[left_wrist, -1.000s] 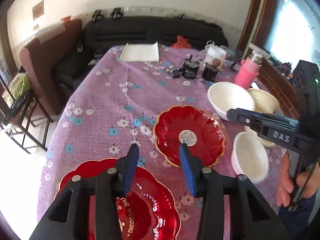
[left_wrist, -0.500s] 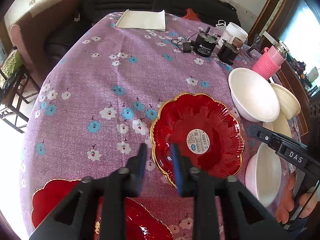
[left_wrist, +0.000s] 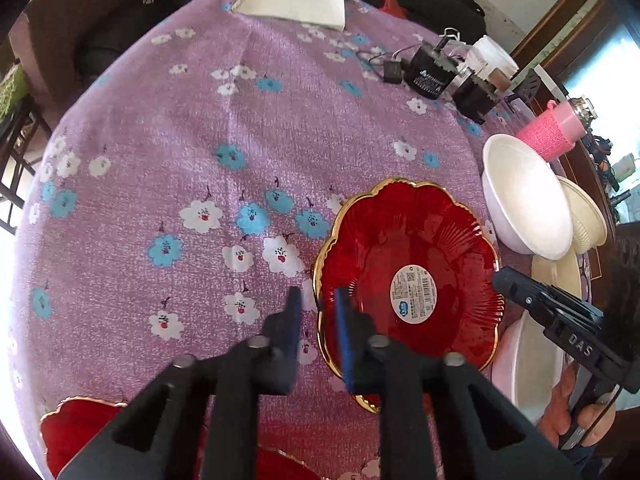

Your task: Organize plates and bowls

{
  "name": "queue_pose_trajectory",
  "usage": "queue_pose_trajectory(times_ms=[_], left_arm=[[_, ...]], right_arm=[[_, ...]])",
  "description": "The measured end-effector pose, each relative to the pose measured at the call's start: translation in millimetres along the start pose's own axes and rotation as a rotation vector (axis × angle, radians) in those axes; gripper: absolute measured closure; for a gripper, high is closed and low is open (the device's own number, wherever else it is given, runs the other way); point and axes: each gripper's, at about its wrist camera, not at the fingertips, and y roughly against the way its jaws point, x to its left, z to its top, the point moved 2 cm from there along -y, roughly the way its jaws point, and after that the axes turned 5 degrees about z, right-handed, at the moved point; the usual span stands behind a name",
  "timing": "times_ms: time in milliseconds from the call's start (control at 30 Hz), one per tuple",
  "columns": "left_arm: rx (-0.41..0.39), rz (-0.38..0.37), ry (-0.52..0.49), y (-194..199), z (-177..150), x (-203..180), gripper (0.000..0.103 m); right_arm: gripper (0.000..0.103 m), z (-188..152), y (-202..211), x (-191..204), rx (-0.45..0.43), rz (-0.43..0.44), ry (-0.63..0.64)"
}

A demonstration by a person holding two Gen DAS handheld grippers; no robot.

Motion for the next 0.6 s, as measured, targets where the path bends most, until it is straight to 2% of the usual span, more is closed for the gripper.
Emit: queue_pose_trajectory(times_ms=[67, 133, 200, 300, 600], left_arm=[[0.015, -0.020, 0.010, -6, 0, -2, 0.094], [0.004, -0.004, 0.002, -5, -1, -5, 0.094], [-0.008, 0.003, -0.006, -2, -3, -8, 0.094], [-0.043, 0.013, -0.013, 8, -6, -8, 0.094], [-0.104, 0.028, -0.029, 35, -13, -6, 0.094]], right_arm=[[0.083, -1, 0, 0, 0.001, 0.005, 0.003], [0.088, -1, -2, 3, 0.004, 0.017, 0.013], [0.089, -3, -1, 5, -0.010, -0.004, 0.026], [0.094, -3, 5, 6, -0.033, 0.008, 0.023], [0.094, -7, 28, 19, -0.095, 0.060, 0.020]])
